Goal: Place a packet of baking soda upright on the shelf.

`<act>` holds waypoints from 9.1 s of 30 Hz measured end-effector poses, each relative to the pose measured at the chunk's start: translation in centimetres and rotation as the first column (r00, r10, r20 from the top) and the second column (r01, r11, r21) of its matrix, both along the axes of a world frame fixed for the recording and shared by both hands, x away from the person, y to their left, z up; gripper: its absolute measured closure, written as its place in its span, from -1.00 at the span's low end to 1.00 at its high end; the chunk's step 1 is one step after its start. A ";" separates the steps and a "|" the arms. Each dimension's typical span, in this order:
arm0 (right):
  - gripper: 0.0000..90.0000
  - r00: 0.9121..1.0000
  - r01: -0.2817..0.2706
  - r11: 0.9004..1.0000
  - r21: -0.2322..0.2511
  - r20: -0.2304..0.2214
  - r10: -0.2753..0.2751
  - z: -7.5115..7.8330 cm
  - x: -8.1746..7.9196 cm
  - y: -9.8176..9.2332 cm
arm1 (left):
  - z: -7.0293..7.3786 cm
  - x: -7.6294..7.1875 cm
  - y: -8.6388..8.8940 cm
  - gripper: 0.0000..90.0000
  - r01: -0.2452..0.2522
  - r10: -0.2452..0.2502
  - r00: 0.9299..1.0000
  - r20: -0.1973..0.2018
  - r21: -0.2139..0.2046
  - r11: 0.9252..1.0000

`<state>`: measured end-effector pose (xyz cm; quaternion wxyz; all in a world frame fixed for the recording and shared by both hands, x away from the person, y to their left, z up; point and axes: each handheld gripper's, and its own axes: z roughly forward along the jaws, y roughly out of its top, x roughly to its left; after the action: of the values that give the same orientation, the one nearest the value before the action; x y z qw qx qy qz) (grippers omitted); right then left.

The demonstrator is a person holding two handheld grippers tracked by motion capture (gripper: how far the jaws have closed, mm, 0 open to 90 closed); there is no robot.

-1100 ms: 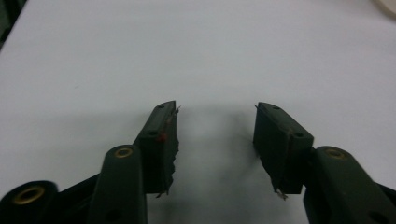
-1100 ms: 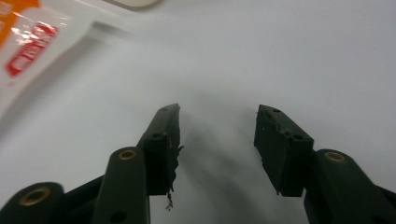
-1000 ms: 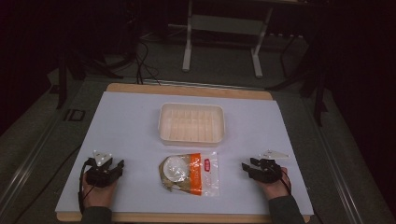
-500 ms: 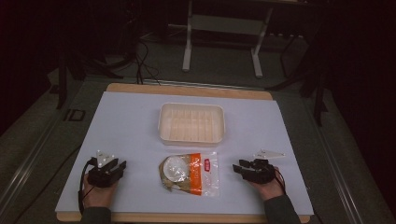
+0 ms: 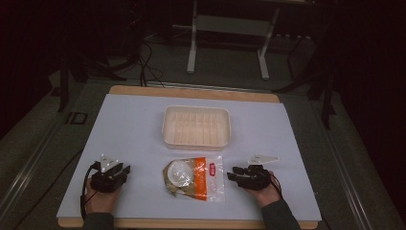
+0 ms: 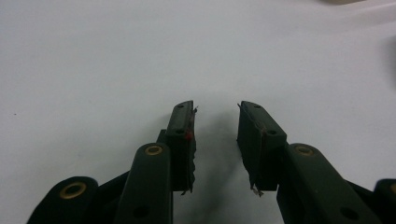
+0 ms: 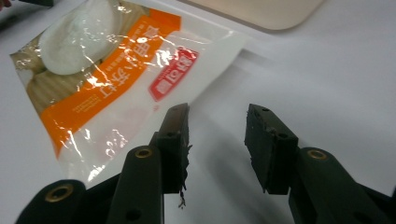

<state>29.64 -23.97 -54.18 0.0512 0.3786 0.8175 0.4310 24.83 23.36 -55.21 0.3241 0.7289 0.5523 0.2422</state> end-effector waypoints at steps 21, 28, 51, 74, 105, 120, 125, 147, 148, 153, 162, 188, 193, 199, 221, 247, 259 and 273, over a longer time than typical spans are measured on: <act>0.28 0.997 -0.044 0.998 0.041 -0.060 0.046 -1.0 0.4 2.3 | 0.0 0.0 -0.2 0.44 -0.003 0.002 1.000 0.004 0.016 1.000; 0.39 0.994 -0.067 0.996 0.064 -0.077 0.072 -1.1 0.3 2.9 | 0.0 0.0 -0.2 0.43 -0.004 0.004 1.000 0.007 0.020 1.000; 1.00 0.992 -0.023 0.997 0.074 -0.125 0.032 -0.5 0.0 4.0 | 0.0 -0.1 -0.3 0.43 -0.006 0.005 1.000 0.009 0.025 1.000; 1.00 0.993 -0.025 0.981 0.193 -0.110 0.047 3.6 0.2 4.6 | -0.1 -0.1 -0.4 0.42 -0.009 0.009 1.000 0.016 0.033 0.999; 1.00 0.978 -0.168 0.924 0.344 -0.061 0.200 11.7 1.5 11.6 | 0.0 -0.1 -0.4 0.40 -0.013 0.012 1.000 0.013 0.034 0.999; 1.00 0.966 -0.230 0.912 0.341 -0.035 0.257 13.5 0.8 12.5 | 0.0 -0.1 -0.4 0.39 -0.013 0.012 1.000 0.014 0.031 0.999; 1.00 0.972 -0.213 0.915 0.344 -0.018 0.234 14.1 0.7 12.0 | 0.0 -0.1 -0.4 0.39 -0.014 0.013 1.000 0.014 0.031 0.999; 1.00 0.986 -0.160 0.913 0.375 0.011 0.169 15.6 1.6 11.3 | 0.0 -0.1 -0.3 0.36 -0.017 0.017 1.000 0.015 0.034 0.999; 1.00 0.986 -0.158 0.913 0.376 0.016 0.164 15.7 1.7 11.2 | 0.0 -0.1 -0.4 0.35 -0.019 0.018 1.000 0.014 0.034 0.999; 1.00 0.989 -0.145 0.913 0.382 0.021 0.148 16.2 2.1 10.8 | 0.0 -0.1 -0.3 0.34 -0.019 0.018 1.000 0.019 0.030 0.999; 1.00 0.993 -0.118 0.916 0.383 0.034 0.113 16.9 2.9 10.1 | 0.1 -0.2 -0.2 0.28 -0.024 0.023 0.999 0.032 0.016 1.000; 1.00 0.998 -0.059 0.920 0.388 0.052 0.042 18.2 5.1 9.5 | 0.1 -0.2 -0.4 0.13 -0.035 0.034 0.998 0.049 0.040 0.999; 1.00 0.998 -0.048 0.921 0.387 0.052 0.030 18.4 5.5 9.4 | 0.1 -0.2 -0.4 0.13 -0.036 0.034 0.998 0.048 0.036 0.999; 1.00 0.998 -0.037 0.922 0.386 0.056 0.016 18.6 6.0 9.4 | 0.1 -0.2 -0.4 0.13 -0.034 0.032 0.998 0.047 0.039 0.999; 1.00 0.996 0.053 0.896 0.440 0.039 -0.077 19.1 8.3 8.9 | 0.1 -0.2 -0.4 0.13 -0.033 0.031 0.998 0.047 0.034 0.999; 1.00 0.969 0.221 0.847 0.484 -0.010 -0.248 19.1 10.9 9.5 | 0.1 -0.2 -0.3 0.13 -0.033 0.032 0.998 0.047 0.033 0.999; 1.00 0.951 0.285 0.802 0.524 -0.050 -0.305 18.4 11.5 10.5 | 0.1 -0.2 -0.3 0.12 -0.033 0.031 0.998 0.046 0.030 0.999; 1.00 0.923 0.348 0.773 0.530 -0.049 -0.382 17.4 10.8 10.7 | 0.1 -0.1 -0.4 0.12 -0.033 0.031 0.998 0.046 0.032 0.999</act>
<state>40.49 -13.30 -36.77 0.0526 0.5159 0.5758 0.6321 24.69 23.01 -55.13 0.3208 0.7194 0.5523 0.2730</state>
